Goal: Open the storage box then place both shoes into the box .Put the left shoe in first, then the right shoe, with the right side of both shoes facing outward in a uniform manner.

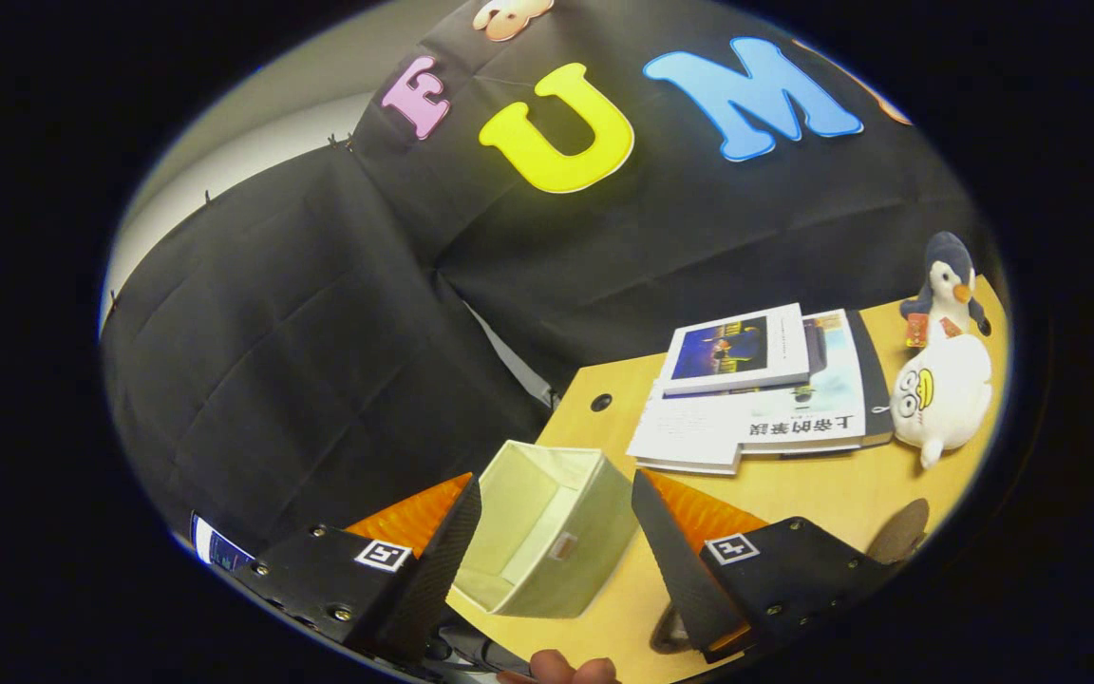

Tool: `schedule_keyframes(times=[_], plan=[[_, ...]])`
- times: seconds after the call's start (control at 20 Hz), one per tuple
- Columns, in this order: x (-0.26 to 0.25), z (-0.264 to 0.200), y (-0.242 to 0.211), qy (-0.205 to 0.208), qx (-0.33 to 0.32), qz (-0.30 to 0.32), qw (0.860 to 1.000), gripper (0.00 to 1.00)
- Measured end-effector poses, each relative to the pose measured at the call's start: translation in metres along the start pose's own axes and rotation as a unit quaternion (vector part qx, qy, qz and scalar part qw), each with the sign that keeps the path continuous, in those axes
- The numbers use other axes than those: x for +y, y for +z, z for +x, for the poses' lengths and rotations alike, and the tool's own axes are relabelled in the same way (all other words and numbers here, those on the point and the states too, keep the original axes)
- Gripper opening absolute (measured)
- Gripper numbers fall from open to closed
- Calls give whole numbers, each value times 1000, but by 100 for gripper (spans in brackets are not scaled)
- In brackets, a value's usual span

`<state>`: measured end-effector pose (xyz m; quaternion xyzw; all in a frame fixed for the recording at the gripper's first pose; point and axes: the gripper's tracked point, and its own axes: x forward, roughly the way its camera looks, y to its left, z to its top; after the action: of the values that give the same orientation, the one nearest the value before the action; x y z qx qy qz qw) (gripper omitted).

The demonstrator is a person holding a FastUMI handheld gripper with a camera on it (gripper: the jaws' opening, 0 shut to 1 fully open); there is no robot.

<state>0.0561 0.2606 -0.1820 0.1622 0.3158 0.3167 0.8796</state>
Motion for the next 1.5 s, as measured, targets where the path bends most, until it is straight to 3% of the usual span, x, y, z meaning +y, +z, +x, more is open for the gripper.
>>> schedule_keyframes(times=[0.4,0.95,1.4,1.5], plan=[[-80,-14,-64,-94,38,-24,995,96],[-128,-14,-140,-141,116,-23,983,96],[-169,15,-192,-197,197,-28,960,94],[-181,27,-196,-213,208,-34,954,88]])
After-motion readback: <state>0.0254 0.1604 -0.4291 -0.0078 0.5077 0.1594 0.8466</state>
